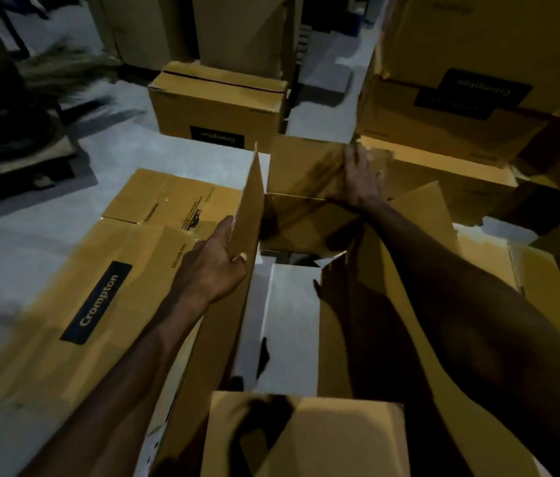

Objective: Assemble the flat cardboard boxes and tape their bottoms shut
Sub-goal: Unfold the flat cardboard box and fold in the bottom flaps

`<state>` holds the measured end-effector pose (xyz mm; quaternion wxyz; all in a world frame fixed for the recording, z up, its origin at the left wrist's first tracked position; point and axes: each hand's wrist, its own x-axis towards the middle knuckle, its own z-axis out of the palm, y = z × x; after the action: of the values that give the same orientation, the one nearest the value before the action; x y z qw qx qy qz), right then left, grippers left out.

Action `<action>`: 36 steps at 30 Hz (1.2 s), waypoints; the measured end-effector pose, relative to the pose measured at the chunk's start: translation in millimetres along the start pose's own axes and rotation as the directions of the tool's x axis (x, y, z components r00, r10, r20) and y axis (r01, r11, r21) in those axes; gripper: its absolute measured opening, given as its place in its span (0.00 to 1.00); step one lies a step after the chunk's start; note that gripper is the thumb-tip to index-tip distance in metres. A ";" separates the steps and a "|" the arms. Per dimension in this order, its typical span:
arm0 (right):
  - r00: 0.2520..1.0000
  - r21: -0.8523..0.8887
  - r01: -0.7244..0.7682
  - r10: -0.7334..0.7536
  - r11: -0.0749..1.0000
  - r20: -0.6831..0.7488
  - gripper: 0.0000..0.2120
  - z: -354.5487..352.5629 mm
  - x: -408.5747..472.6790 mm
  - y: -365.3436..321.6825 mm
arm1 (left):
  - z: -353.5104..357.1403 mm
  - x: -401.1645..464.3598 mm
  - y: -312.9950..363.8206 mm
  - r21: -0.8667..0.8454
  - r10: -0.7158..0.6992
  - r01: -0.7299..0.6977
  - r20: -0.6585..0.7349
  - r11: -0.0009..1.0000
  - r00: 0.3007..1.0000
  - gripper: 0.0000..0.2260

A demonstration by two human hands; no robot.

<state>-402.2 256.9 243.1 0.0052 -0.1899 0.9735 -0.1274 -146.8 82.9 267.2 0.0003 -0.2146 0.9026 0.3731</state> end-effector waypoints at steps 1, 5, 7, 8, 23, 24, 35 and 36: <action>1.000 -0.038 0.009 -0.010 0.999 -0.011 0.53 -0.1 10.1 -0.6 | -0.5 2.7 -0.5 0.004 -0.011 0.011 0.002 1.000 1.000 0.25; 0.990 -0.131 -0.006 -0.013 0.991 -0.143 0.39 -0.5 19.2 3.5 | -3.2 12.5 1.8 0.046 -0.098 0.098 -0.004 0.994 0.995 0.14; 0.963 -0.169 0.058 -0.100 0.984 -0.251 0.29 3.8 9.0 7.2 | -4.0 16.1 2.3 0.038 -0.144 0.144 -0.014 0.989 0.990 0.11; 0.951 -0.184 0.098 -0.147 0.978 -0.272 0.25 7.7 -0.4 9.6 | -5.1 17.5 2.0 0.036 -0.161 0.162 -0.020 0.986 0.987 0.10; 0.973 -0.237 0.205 -0.171 0.950 0.157 0.28 58.3 -93.0 7.7 | -4.9 7.5 10.9 -0.033 -0.138 0.139 0.027 0.990 0.990 0.08; 0.977 -0.242 0.193 -0.165 0.951 0.132 0.29 46.5 -100.0 9.6 | -5.2 5.3 12.0 -0.039 -0.130 0.131 0.038 0.991 0.991 0.08; 0.975 -0.007 -0.203 0.202 0.979 -0.096 0.34 -46.7 -280.1 75.7 | -15.3 -41.4 3.7 -0.067 -0.059 0.080 0.260 0.995 0.964 0.13; 0.971 0.050 -0.222 0.225 0.974 -0.082 0.33 -46.0 -289.8 77.2 | -14.6 -47.5 1.9 -0.077 -0.055 0.082 0.307 0.994 0.950 0.15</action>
<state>-164.4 444.9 257.2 -0.0191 -0.0732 0.9852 -0.1540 -102.0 92.6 286.6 0.1426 -0.1858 0.8664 0.4411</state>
